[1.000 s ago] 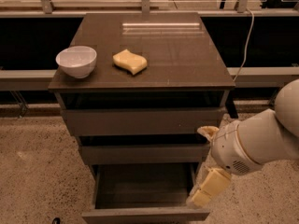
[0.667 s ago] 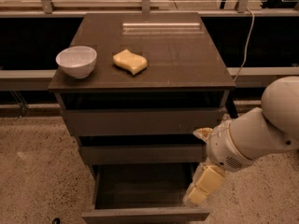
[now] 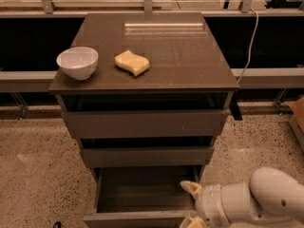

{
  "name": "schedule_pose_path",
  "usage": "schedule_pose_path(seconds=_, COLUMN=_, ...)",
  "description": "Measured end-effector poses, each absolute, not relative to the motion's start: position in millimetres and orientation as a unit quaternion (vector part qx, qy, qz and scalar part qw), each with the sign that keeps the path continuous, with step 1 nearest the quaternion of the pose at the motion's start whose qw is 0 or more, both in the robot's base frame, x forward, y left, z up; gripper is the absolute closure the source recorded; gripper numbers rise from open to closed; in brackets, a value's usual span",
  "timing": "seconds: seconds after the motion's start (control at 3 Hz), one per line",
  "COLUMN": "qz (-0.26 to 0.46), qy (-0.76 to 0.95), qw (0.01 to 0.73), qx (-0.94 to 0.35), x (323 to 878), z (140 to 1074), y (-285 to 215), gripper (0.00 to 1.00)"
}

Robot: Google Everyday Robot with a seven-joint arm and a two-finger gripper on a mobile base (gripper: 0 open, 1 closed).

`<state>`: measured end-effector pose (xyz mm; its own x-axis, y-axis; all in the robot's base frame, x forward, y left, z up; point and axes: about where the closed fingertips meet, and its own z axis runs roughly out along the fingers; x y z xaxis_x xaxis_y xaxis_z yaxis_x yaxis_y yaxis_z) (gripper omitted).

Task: Close bottom drawer

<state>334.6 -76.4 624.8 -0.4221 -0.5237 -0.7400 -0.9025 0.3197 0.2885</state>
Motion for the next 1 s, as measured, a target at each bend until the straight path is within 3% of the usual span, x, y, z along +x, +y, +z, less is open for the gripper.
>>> schedule_pose_path(seconds=0.33, qz=0.361, qy=0.757, qw=0.339, qx=-0.427, x=328.3, z=566.8, y=-75.5, gripper=0.00)
schedule_pose_path(seconds=0.67, qz=0.377, qy=0.744, qw=0.350, qx=-0.426, x=323.9, z=544.7, y=-69.0, gripper=0.00)
schedule_pose_path(seconds=1.0, qz=0.399, qy=0.739, qw=0.318, qx=-0.440, x=331.8, z=523.7, y=-53.1, gripper=0.00)
